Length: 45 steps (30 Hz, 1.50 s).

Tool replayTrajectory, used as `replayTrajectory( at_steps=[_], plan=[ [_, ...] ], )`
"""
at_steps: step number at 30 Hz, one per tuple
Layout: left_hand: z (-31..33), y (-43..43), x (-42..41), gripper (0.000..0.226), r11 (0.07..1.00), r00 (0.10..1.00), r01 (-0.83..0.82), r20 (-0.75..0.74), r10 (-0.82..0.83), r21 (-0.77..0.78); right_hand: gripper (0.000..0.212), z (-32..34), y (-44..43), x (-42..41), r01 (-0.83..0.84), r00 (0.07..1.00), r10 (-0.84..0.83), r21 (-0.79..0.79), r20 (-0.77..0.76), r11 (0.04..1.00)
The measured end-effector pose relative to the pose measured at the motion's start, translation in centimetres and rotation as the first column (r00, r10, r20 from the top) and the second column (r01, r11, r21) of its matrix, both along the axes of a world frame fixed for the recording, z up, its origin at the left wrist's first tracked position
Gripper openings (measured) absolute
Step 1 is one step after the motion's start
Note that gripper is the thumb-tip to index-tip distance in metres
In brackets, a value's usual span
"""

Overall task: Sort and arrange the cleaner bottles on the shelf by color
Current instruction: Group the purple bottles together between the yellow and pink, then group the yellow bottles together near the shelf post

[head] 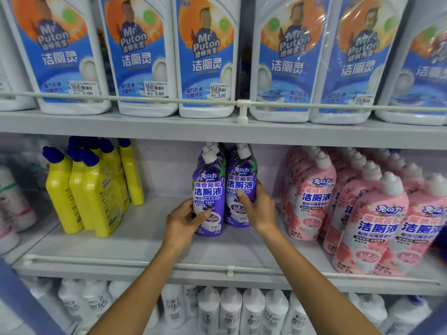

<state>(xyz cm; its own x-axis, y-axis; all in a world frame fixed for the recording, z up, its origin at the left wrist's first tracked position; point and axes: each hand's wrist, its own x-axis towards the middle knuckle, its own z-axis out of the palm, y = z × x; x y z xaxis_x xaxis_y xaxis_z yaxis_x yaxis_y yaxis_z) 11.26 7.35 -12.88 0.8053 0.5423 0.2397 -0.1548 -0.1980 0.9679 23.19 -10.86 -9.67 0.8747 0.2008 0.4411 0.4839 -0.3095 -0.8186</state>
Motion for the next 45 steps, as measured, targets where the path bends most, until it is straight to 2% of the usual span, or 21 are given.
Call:
replayTrajectory(
  at_steps=[5, 13, 18, 22, 26, 27, 29, 31, 34, 35, 37, 41, 45],
  plan=[
    [0.1, -0.2, -0.3, 0.027, 1.0, 1.0, 0.008, -0.014, -0.008, -0.019, 0.053, 0.0, -0.1, 0.1, -0.019, 0.999, 0.018, -0.012, -0.034, 1.0],
    [0.2, -0.1, -0.6, 0.04, 1.0, 0.998, 0.024, -0.049, -0.024, -0.014, 0.055, 0.3, -0.5, -0.1, -0.048, 0.998, 0.047, -0.036, -0.051, 0.998],
    [0.5, -0.3, -0.8, 0.041, 1.0, 0.997, 0.021, -0.074, -0.021, -0.005, 0.049, 1.1, -1.2, -0.5, -0.103, 0.992, 0.1, -0.052, -0.073, 0.993],
    [1.7, -0.7, -1.6, 0.041, 0.998, 0.994, 0.056, -0.091, -0.054, 0.026, 0.047, 2.2, -2.2, -1.9, -0.141, 0.977, 0.134, -0.033, -0.167, 0.989],
    [3.1, -0.5, -3.7, 0.051, 0.996, 0.99, 0.08, -0.116, -0.075, 0.035, 0.047, 3.3, -3.2, -5.4, -0.151, 0.94, 0.173, 0.097, -0.293, 0.984],
    [3.3, -0.1, -4.4, 0.056, 0.996, 0.993, 0.073, -0.101, -0.069, 0.046, 0.053, 3.5, -3.4, -6.5, -0.13, 0.94, 0.163, 0.127, -0.301, 0.983],
    [3.6, 1.3, -6.2, 0.077, 0.997, 0.997, 0.057, -0.056, -0.054, 0.052, 0.065, 3.5, -3.7, -8.5, -0.082, 0.938, 0.134, 0.169, -0.319, 0.982],
    [3.4, 2.9, -8.3, 0.097, 1.0, 0.999, 0.03, -0.028, -0.03, -0.008, 0.062, 3.4, -4.0, -10.9, -0.073, 0.932, 0.147, 0.226, -0.332, 0.971],
    [3.7, 4.9, -11.9, 0.068, 0.994, 0.999, 0.021, 0.038, -0.017, -0.103, 0.063, 3.1, -3.8, -14.4, -0.073, 0.921, 0.174, 0.283, -0.348, 0.956],
    [3.8, 5.4, -13.3, 0.066, 0.99, 0.999, 0.025, 0.042, -0.019, -0.141, 0.068, 3.0, -3.4, -15.5, -0.071, 0.916, 0.179, 0.297, -0.358, 0.952],
    [4.0, 6.8, -16.0, 0.076, 0.978, 0.999, 0.017, 0.054, -0.006, -0.206, 0.078, 2.7, -2.3, -17.5, -0.066, 0.91, 0.189, 0.32, -0.369, 0.945],
    [3.6, 9.7, -20.3, 0.082, 0.961, 0.991, -0.061, 0.097, 0.09, -0.269, 0.082, 1.8, 1.4, -20.7, -0.133, 0.892, 0.265, 0.349, -0.366, 0.928],
    [3.3, 12.5, -23.1, 0.06, 0.954, 0.979, -0.119, 0.128, 0.159, -0.276, 0.076, 1.5, 5.9, -22.4, -0.216, 0.87, 0.334, 0.329, -0.362, 0.919]
  ],
)
